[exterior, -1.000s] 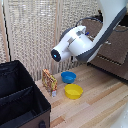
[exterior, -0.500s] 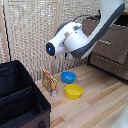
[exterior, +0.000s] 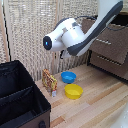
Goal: Locate and clasp the grip of the topmost drawer. Steadily and circumspectly yank the drawer open. Discover and seize the nutrition bar using your clamp. Deposit the nutrition bar in the accessible drawer. Unclench the nutrition bar.
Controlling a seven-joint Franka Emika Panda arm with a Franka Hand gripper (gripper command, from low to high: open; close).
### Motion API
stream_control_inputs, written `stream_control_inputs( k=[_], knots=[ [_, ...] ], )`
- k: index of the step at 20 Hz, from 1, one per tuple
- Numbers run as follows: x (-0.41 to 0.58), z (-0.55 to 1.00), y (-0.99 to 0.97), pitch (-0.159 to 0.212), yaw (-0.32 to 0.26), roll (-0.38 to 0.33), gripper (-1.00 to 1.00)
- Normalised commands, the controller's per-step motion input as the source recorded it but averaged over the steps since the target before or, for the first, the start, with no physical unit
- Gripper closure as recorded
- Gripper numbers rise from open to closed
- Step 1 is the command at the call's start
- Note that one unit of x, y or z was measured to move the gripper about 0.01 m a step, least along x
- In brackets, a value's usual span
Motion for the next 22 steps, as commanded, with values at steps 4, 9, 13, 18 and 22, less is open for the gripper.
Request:
stream_control_inputs(
  k=[4, 9, 13, 18, 22],
  knots=[
    [-0.012, 0.10, 0.08, 0.007, -0.237, 0.343, -1.00],
    [0.000, 0.17, 0.11, 0.000, -0.266, 0.308, -1.00],
    [0.000, 0.15, 0.13, 0.000, -0.246, 0.317, -1.00],
    [0.003, 0.08, 0.19, 0.000, -0.229, 0.336, -1.00],
    [0.059, 0.03, 0.22, 0.000, -0.201, 0.359, -1.00]
  ],
)
